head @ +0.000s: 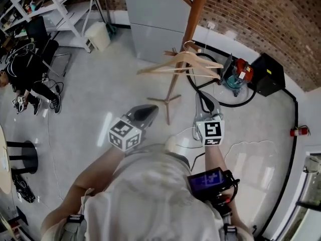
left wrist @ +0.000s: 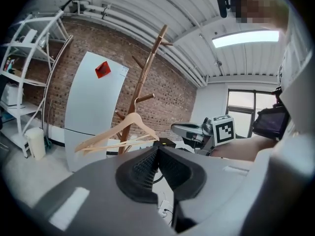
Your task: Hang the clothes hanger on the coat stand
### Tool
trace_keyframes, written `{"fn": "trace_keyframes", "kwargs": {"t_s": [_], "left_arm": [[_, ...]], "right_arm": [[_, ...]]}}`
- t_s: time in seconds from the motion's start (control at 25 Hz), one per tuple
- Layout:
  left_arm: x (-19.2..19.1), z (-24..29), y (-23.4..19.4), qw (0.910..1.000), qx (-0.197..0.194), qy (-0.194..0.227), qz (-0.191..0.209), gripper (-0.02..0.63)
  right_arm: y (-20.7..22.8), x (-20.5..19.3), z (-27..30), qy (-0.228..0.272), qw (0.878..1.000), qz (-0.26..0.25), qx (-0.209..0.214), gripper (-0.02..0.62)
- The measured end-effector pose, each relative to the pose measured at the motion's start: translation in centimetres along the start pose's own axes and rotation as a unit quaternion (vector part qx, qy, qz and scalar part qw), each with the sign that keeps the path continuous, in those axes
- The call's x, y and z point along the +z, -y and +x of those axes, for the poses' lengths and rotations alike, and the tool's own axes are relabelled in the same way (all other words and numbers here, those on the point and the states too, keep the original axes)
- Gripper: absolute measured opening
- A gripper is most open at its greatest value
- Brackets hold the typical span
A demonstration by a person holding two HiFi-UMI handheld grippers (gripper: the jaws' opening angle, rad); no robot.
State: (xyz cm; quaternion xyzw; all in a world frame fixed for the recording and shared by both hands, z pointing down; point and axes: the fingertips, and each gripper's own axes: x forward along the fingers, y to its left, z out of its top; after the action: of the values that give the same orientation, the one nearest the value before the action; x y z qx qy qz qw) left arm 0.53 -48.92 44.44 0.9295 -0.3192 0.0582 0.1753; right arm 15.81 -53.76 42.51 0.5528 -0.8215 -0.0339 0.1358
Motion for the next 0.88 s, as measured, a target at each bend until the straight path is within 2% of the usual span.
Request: {"fn": "trace_keyframes", "kwargs": {"t_s": [0.64,0.88], "left_arm": [[-2.6,-6.0,1.7,0.9986,-0.053,0.005,-0.005,0.002],[-2.6,-6.1,2.4,0.9967,-0.081,0.007,0.005,0.002]], "right_arm": [[-8.3,-1.7,-8.6,-0.018,0.993,0.113,-0.005,0.012],[-10.4,-2.4,-10.8,-0.017,0.991,0.129,-0.009,0.012]]}}
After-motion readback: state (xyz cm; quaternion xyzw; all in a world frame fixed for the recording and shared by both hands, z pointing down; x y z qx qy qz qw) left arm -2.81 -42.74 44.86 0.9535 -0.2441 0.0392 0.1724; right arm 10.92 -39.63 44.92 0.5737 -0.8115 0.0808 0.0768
